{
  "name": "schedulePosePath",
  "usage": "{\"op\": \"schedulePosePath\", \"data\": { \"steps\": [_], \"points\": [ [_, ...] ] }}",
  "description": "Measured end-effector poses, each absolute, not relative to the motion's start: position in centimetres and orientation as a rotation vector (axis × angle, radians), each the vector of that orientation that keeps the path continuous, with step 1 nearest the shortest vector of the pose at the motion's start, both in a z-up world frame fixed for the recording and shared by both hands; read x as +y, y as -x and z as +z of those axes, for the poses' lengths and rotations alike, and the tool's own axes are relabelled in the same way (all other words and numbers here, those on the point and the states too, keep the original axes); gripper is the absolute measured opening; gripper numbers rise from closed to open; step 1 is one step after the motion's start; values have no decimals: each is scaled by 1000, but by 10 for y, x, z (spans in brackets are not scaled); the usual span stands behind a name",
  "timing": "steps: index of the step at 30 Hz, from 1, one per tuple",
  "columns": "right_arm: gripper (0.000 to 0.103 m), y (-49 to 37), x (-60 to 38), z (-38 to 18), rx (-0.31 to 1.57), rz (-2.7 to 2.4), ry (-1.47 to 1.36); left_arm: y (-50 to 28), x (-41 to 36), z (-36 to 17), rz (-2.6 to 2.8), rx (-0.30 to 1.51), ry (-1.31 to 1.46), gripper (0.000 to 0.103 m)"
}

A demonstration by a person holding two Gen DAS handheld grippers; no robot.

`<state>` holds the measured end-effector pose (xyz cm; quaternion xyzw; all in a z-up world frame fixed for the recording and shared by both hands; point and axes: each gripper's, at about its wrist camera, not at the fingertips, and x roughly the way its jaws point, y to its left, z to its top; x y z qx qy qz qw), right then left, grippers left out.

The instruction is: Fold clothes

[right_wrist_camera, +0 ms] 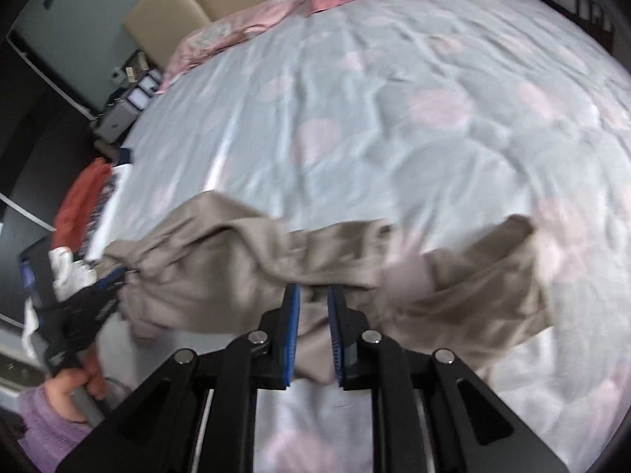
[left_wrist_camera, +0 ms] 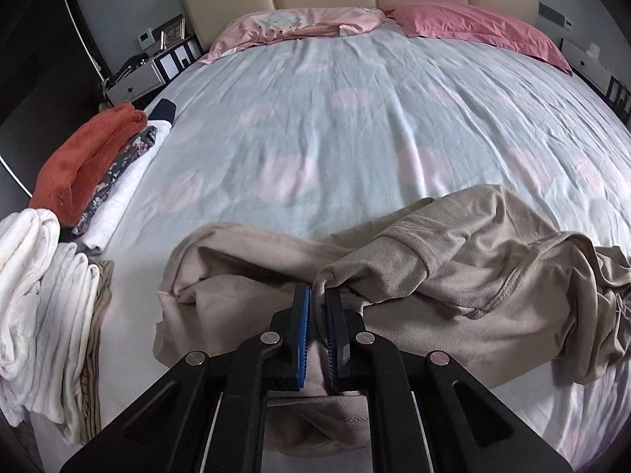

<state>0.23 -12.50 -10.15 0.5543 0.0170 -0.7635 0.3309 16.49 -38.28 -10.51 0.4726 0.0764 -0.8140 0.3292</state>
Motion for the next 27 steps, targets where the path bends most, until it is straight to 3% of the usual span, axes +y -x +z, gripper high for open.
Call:
{"op": "schedulePosePath", "data": {
  "steps": [4, 7, 9, 13, 18, 27],
  "points": [
    [16, 5, -124, -103, 84, -1998, -1435, -166, -384, -104, -2158, 196, -1240, 16],
    [16, 2, -131, -106, 146, -1978, -1407, -170, -384, -97, -2206, 175, -1238, 37],
    [16, -1, -132, -109, 202, -1989, -1386, -175, -380, -87, -2256, 138, -1203, 39],
    [16, -1, -132, -105, 245, -1986, -1343, -176, -364, -70, -2374, 18, -1184, 53],
    [16, -1, -130, -105, 369, -2018, -1320, -163, -338, -71, -2476, -311, -1296, 53],
    [16, 34, -103, -117, 150, -2041, -1482, -155, -299, -97, -2541, -918, -1345, 53]
  ]
}}
